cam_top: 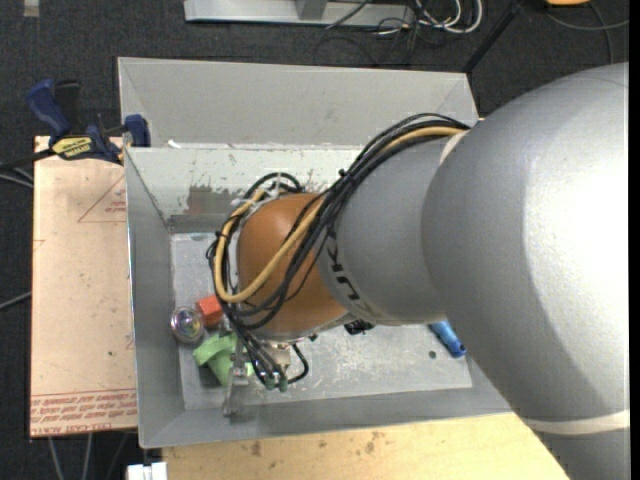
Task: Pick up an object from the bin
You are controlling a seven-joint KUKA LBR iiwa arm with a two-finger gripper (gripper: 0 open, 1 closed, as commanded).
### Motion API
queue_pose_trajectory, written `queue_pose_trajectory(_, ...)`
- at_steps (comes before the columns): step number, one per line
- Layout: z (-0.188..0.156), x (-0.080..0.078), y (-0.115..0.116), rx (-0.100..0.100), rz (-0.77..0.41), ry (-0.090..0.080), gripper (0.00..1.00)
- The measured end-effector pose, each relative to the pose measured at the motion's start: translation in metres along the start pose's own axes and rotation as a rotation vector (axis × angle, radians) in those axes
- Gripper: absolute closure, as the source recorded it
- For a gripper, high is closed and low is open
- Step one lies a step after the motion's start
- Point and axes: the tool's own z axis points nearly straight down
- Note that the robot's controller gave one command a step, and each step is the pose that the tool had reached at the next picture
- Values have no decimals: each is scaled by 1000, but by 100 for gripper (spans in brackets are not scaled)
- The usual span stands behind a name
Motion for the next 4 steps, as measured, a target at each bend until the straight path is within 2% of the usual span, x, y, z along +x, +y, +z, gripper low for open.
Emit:
queue_pose_trajectory(1,1,-9,-24,2,-24,1,0)
queue_pose_trajectory(2,31,-11,-26,-1,154,-1,0)
queue_pose_trajectory(3,31,-11,-21,-1,478,0,0)
queue_pose_trajectory(4,30,-12,-21,-2,481,-3,100)
